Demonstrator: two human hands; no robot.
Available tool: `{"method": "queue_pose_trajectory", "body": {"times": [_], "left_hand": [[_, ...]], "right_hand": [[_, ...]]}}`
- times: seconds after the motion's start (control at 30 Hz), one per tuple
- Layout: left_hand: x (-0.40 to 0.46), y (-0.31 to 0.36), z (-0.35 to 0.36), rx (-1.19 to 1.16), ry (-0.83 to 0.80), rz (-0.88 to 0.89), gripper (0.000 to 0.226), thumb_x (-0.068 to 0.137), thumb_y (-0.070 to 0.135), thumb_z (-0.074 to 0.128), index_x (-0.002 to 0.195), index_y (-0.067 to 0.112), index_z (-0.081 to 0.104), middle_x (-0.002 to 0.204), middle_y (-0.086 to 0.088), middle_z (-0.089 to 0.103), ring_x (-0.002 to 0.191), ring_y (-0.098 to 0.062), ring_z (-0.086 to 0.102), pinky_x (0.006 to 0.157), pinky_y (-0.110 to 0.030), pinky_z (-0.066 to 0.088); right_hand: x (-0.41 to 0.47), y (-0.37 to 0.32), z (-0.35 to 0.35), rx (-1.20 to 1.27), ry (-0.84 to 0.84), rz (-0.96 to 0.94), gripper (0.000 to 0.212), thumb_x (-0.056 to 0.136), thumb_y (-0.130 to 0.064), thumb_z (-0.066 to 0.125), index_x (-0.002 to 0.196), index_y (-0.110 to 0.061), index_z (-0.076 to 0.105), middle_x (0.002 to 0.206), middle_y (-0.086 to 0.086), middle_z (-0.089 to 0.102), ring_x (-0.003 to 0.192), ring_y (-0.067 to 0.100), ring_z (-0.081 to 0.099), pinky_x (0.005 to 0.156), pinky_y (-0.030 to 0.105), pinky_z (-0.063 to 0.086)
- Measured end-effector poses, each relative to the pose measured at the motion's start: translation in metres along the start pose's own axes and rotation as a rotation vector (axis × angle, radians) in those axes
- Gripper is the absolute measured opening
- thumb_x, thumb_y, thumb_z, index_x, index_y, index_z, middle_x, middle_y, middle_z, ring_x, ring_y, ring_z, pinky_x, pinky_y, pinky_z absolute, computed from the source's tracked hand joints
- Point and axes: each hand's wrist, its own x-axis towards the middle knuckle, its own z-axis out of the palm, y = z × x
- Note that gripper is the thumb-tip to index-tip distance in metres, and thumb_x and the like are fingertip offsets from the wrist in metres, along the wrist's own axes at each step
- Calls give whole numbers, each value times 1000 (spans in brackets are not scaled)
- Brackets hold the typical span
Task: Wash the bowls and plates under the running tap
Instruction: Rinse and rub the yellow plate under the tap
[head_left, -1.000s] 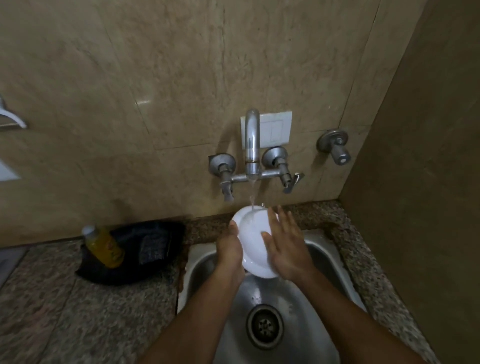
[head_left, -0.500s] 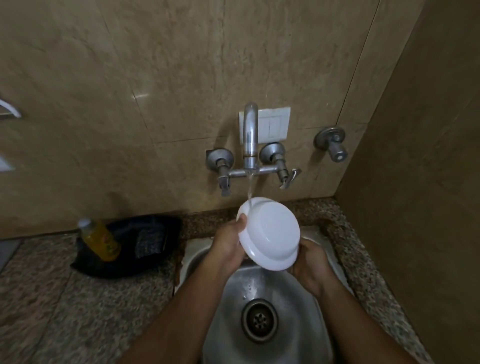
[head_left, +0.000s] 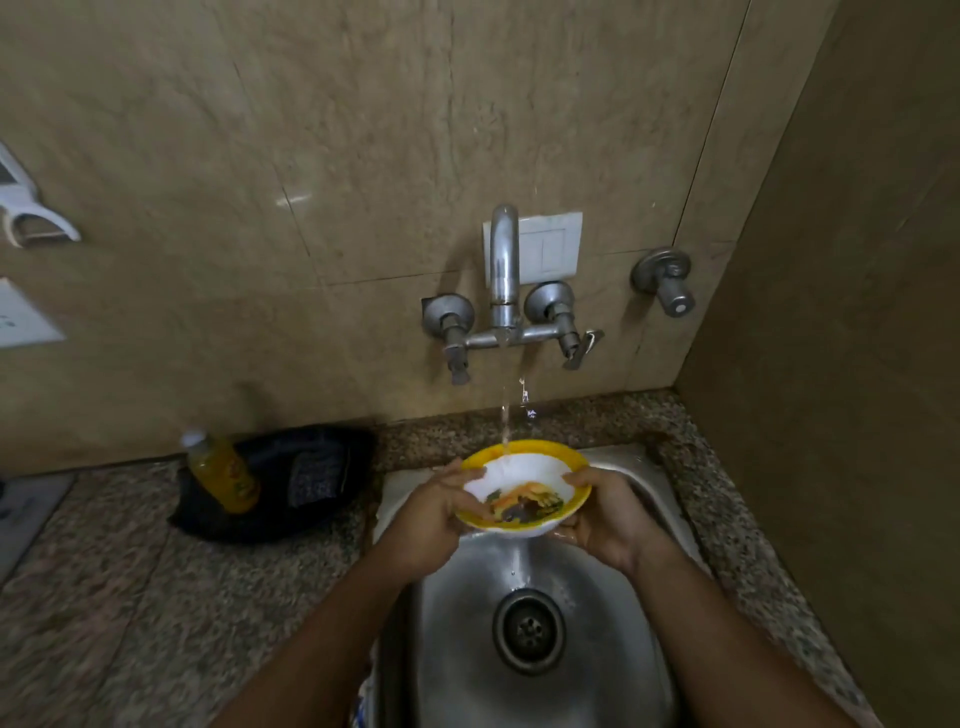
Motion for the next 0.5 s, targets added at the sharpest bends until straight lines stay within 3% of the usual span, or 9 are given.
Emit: {"method": "queue_pose_trajectory", "body": {"times": [0.07, 0.1, 0.17, 0.27, 0.33, 0.4, 0.5], "left_hand": [[-9, 3, -1, -185, 92, -42, 52, 70, -10, 77, 97, 36, 73, 132, -1, 49, 129, 5, 45, 98, -11, 41], [-12, 9, -2, -288, 191, -104, 47, 70, -2, 77, 104, 30, 70, 130, -3, 49, 124, 3, 49, 92, -15, 46], [-13, 18, -5, -549, 334, -386, 46, 76, 23, 73, 119, 30, 60, 129, -3, 55, 112, -17, 61, 78, -32, 54], [-6, 31, -7, -792, 141, -740, 36, 91, 52, 57, 120, 31, 57, 114, 0, 70, 98, -28, 70, 75, -45, 60], [-2, 37, -4, -765, 99, -749, 41, 92, 60, 50, 109, 26, 67, 100, -3, 76, 92, -27, 73, 72, -45, 61], [3, 39, -2, -702, 210, -692, 37, 96, 52, 49, 102, 23, 70, 89, -2, 78, 83, -24, 74, 67, -40, 60], [7, 38, -1, -704, 304, -581, 31, 98, 42, 51, 107, 19, 70, 95, -6, 77, 84, -25, 74, 71, -41, 60]], "right_hand": [[0, 7, 3, 1, 13, -74, 53, 79, -1, 45, 131, -1, 54, 114, 24, 68, 104, 42, 65, 88, 56, 54], [0, 9, 2, 16, 19, -112, 56, 77, 4, 42, 131, -2, 54, 116, 25, 67, 107, 44, 64, 93, 59, 50], [1, 13, 0, 59, 13, -170, 61, 73, 9, 41, 132, -4, 54, 118, 26, 66, 109, 46, 62, 95, 63, 48], [0, 18, 4, 72, -7, -205, 61, 74, 11, 41, 130, -6, 55, 118, 25, 66, 108, 46, 63, 92, 62, 50], [-3, 17, 9, 36, -16, -232, 56, 77, 13, 39, 126, -6, 58, 115, 24, 68, 104, 44, 65, 88, 60, 53], [-5, 11, 13, -27, -24, -266, 54, 79, 14, 40, 124, -8, 59, 114, 21, 69, 104, 43, 65, 89, 60, 52], [-7, -3, 15, -248, 9, -319, 48, 83, 11, 47, 120, -16, 63, 110, 15, 72, 99, 39, 68, 85, 59, 54]]}}
